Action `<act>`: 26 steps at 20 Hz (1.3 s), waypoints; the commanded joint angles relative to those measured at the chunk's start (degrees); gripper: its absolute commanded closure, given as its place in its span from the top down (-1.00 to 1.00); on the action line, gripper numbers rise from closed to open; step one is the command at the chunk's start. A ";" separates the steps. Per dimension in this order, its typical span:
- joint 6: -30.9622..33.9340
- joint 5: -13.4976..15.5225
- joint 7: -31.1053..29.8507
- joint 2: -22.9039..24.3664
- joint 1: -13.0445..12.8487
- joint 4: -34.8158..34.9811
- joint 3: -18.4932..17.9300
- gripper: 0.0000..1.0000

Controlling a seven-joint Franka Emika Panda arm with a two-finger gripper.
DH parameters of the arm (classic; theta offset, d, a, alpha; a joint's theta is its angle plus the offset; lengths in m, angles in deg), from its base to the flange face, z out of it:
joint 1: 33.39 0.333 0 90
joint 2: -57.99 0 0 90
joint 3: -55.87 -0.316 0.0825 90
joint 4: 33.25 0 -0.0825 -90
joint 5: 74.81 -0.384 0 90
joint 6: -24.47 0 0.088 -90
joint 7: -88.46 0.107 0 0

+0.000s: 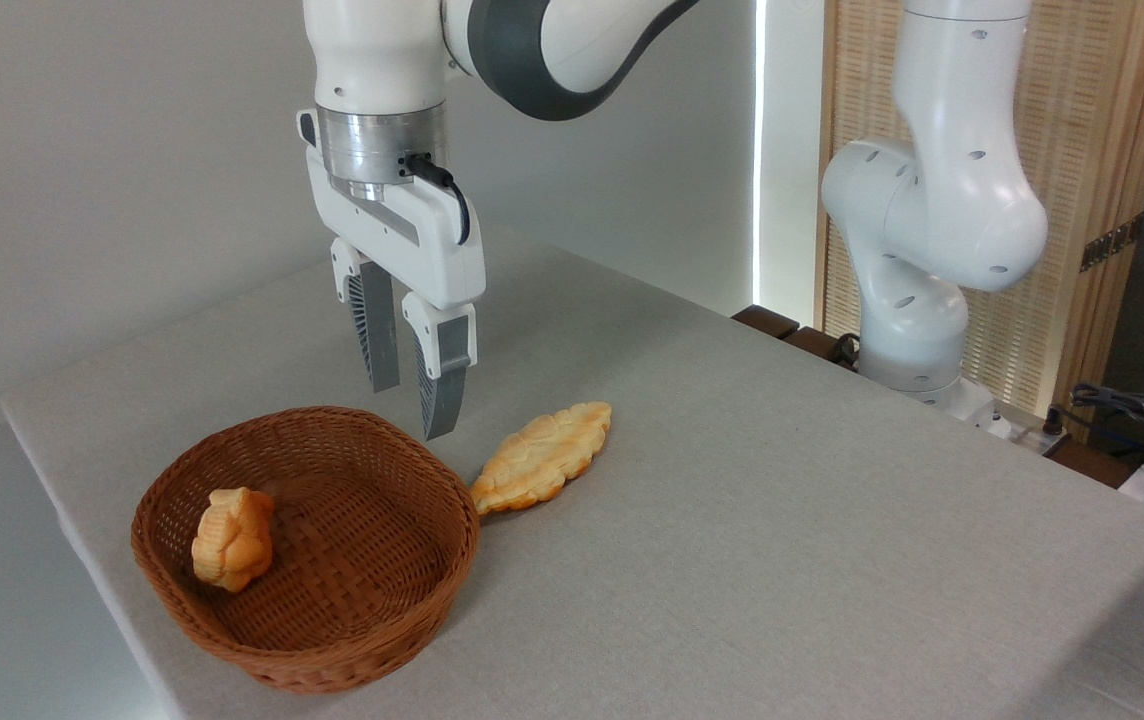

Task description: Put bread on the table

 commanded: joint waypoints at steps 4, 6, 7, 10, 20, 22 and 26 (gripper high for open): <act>1.47 0.54 -0.74 -0.64 -0.23 -1.08 -0.15 1.00; 1.47 0.63 -0.74 -0.82 -0.24 -1.17 -0.15 1.00; 1.38 0.63 -0.83 -1.34 -0.15 -1.17 -0.15 1.00; 0.86 0.63 -1.09 -2.75 -0.15 -2.48 0.03 1.00; -7.74 6.33 -19.44 -8.37 -0.24 -6.62 0.12 1.00; -11.61 7.74 -25.68 -9.51 -0.24 -6.62 0.29 1.00; -18.29 8.45 -33.60 -11.62 -0.32 -6.62 0.29 1.00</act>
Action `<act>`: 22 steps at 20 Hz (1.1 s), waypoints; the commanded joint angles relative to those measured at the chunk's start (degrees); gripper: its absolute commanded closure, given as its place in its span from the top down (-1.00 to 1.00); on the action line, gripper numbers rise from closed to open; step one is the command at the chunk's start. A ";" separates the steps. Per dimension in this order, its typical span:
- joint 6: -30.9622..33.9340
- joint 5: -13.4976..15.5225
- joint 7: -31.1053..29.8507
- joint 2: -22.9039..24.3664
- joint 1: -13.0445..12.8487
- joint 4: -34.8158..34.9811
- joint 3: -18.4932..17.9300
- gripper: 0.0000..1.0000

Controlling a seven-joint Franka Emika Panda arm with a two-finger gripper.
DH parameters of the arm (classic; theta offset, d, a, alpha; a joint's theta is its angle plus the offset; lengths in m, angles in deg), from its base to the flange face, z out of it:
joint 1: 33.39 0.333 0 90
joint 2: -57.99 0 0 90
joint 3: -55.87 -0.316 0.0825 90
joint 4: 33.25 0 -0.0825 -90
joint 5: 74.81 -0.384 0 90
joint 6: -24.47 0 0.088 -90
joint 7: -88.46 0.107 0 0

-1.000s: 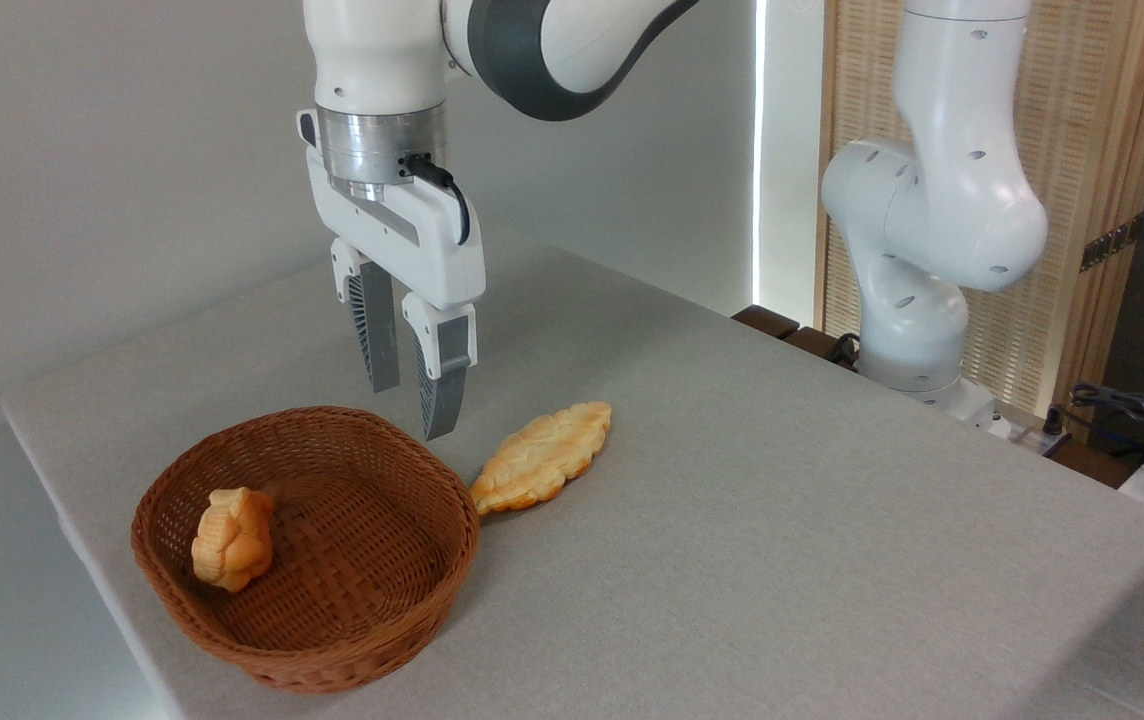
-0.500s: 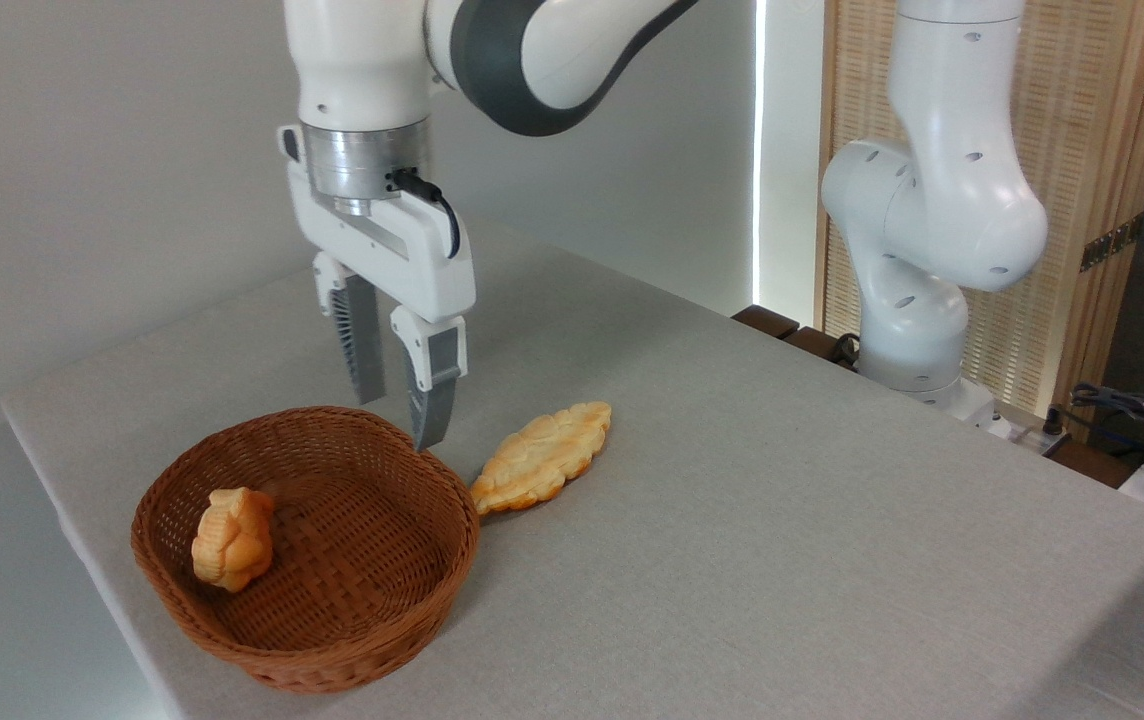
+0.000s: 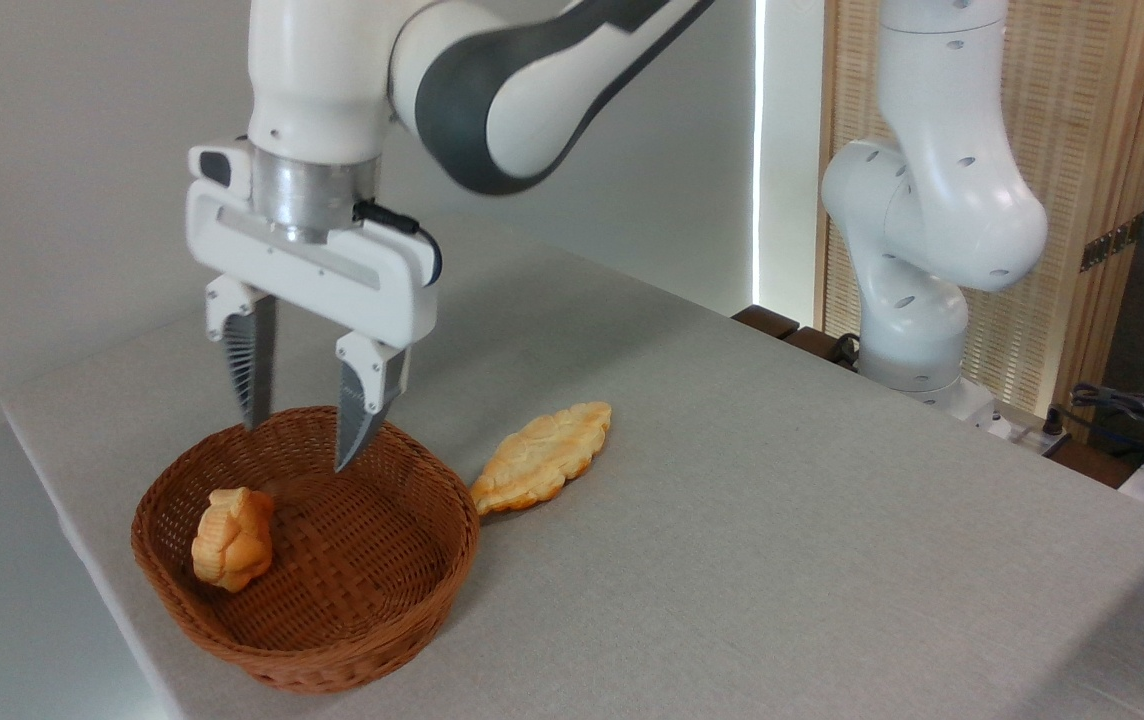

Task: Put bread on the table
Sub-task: 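Move the open gripper over the basket and lower it around the bread roll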

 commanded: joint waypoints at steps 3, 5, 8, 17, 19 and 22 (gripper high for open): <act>-9.11 1.61 -11.58 -3.78 -0.52 -1.17 0.01 1.00; -10.34 1.53 -12.64 -4.75 -0.61 -1.17 0.10 1.00; -12.45 1.53 -12.82 -6.42 -0.70 -1.26 0.19 1.00; -19.31 0.82 -12.73 -10.72 -1.48 -1.17 2.21 1.00; -19.31 0.73 -12.56 -10.90 -1.57 -1.09 2.12 1.00; -19.31 0.73 -11.86 -11.17 -1.66 -1.00 2.12 0.61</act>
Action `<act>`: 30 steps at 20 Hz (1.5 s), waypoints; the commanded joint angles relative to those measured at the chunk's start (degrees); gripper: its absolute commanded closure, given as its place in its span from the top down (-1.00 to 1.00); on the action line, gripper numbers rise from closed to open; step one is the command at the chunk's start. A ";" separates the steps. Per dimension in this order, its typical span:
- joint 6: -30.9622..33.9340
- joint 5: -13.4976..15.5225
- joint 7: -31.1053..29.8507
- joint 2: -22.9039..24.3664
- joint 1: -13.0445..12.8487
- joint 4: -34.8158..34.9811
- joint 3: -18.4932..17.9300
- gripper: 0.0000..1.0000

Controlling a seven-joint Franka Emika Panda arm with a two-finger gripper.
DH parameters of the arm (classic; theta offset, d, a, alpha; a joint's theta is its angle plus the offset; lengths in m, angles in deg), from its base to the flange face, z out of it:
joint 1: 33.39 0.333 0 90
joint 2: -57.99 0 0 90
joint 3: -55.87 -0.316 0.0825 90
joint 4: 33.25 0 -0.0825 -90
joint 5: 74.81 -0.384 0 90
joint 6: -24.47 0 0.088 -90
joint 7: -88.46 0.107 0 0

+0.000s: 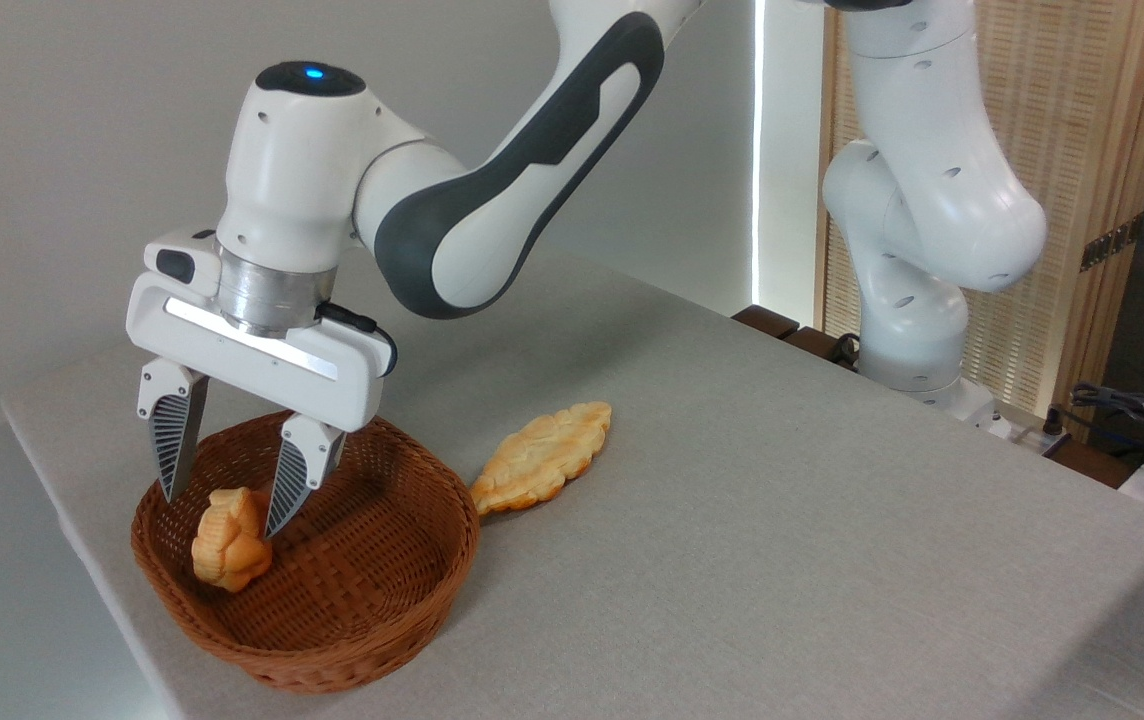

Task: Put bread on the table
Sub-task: 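Close the gripper on the bread roll and lift it from the basket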

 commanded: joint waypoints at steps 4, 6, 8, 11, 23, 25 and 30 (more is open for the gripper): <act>-0.94 0.25 0.06 -0.93 -0.24 -0.79 -0.08 -0.28; -0.94 0.17 0.06 -0.93 -0.24 -0.79 -0.08 -0.44; -0.85 0.17 0.06 -0.85 -0.24 -0.79 -0.08 -0.56; -0.85 0.17 0.06 -0.85 -0.24 -0.79 -0.08 -0.58; -0.24 0.17 0.15 0.82 -0.07 -0.61 -0.17 -0.58; -0.24 0.17 0.06 1.17 -0.07 -0.53 -0.17 -0.64; -0.24 0.17 0.15 1.17 0.02 -0.53 -0.17 -0.78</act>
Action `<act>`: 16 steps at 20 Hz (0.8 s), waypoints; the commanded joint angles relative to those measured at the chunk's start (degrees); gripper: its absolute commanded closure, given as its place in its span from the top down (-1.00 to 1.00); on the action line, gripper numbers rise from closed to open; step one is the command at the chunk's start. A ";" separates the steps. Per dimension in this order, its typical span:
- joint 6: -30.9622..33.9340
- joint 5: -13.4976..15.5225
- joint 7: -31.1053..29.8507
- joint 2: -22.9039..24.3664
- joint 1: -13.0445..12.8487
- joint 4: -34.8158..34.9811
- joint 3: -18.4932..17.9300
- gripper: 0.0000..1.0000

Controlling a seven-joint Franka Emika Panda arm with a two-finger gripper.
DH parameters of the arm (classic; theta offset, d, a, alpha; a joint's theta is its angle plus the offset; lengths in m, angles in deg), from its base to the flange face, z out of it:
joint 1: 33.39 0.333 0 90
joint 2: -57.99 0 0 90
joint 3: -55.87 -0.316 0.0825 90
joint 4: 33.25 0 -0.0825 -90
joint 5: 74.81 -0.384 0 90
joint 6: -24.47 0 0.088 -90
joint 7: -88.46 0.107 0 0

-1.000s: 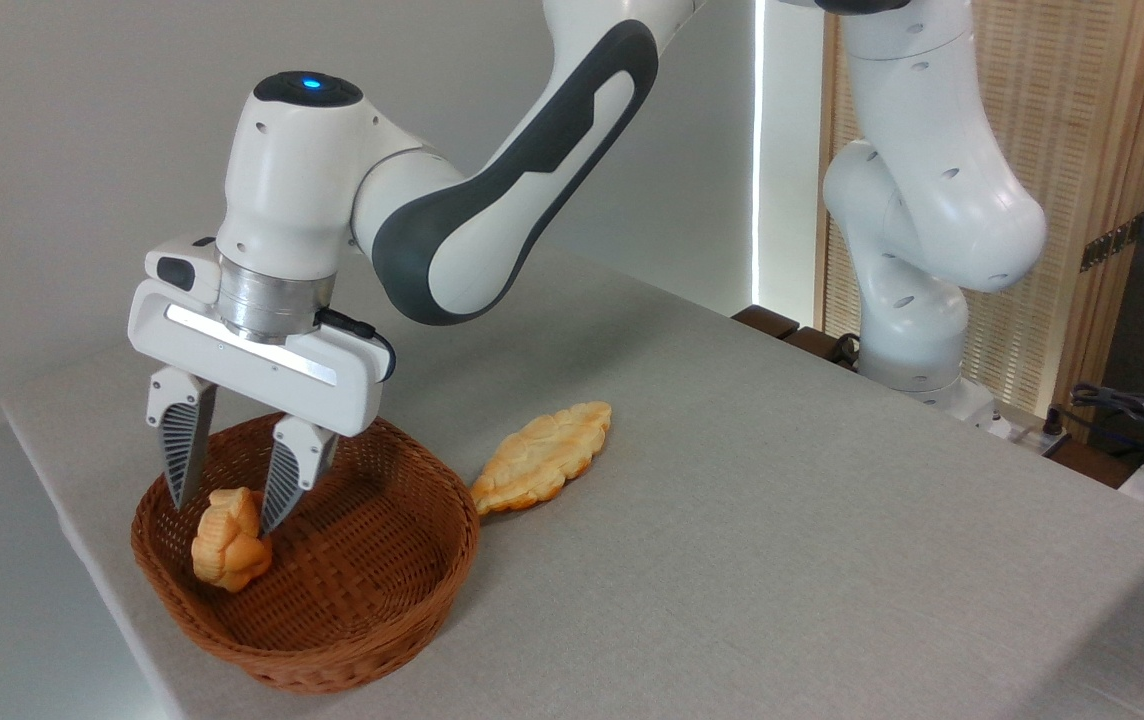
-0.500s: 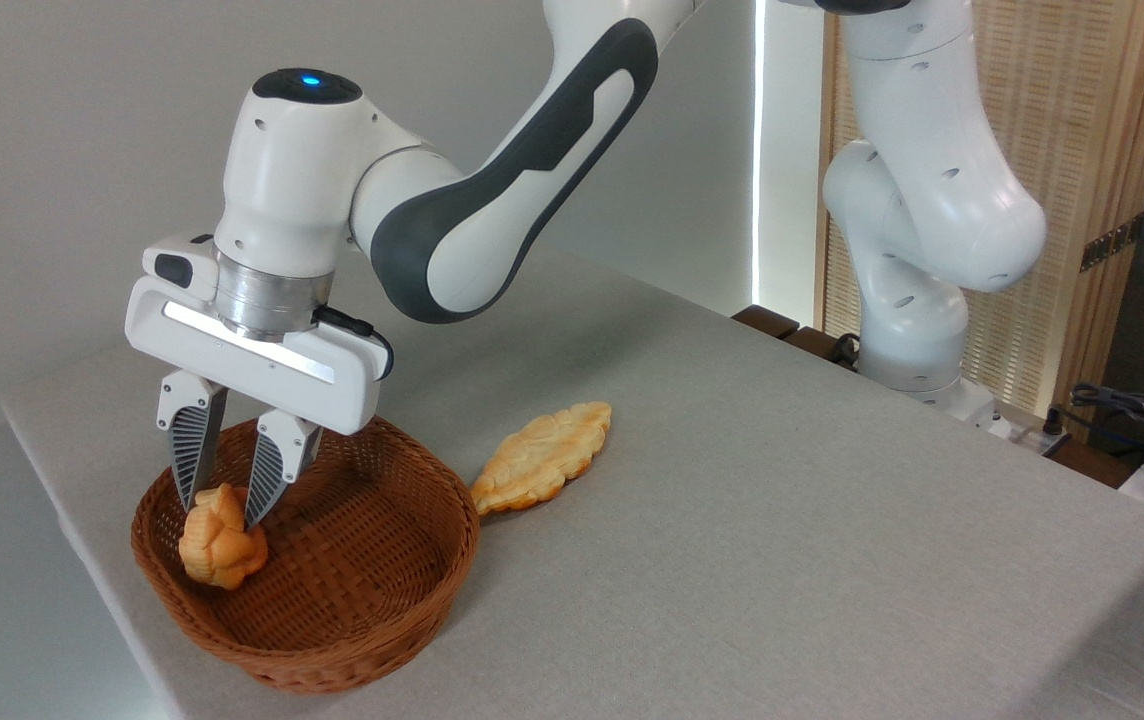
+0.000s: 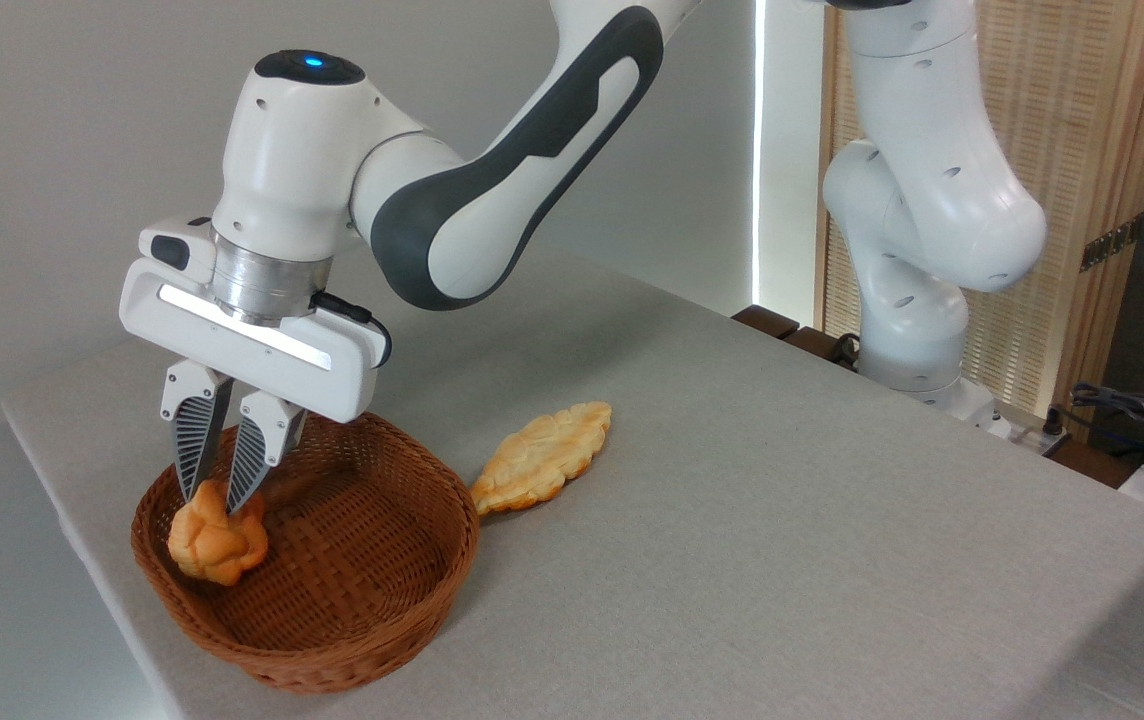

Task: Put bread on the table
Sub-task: 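Close the gripper on the bread roll and lift it from the basket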

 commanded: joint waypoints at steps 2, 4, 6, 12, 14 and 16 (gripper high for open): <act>-0.08 0.08 0.14 0.51 0.01 -0.07 -0.16 -0.79; -0.08 0.17 0.14 0.51 0.01 -0.07 -0.16 -0.79; -0.08 0.08 -0.04 0.68 0.01 -0.07 -0.16 -0.79; 5.97 0.17 1.19 4.89 0.01 0.02 -0.07 -0.76; 9.40 0.08 2.86 6.56 0.01 0.10 -0.07 -0.71; 13.26 0.17 6.01 8.50 0.01 0.45 -0.07 -0.70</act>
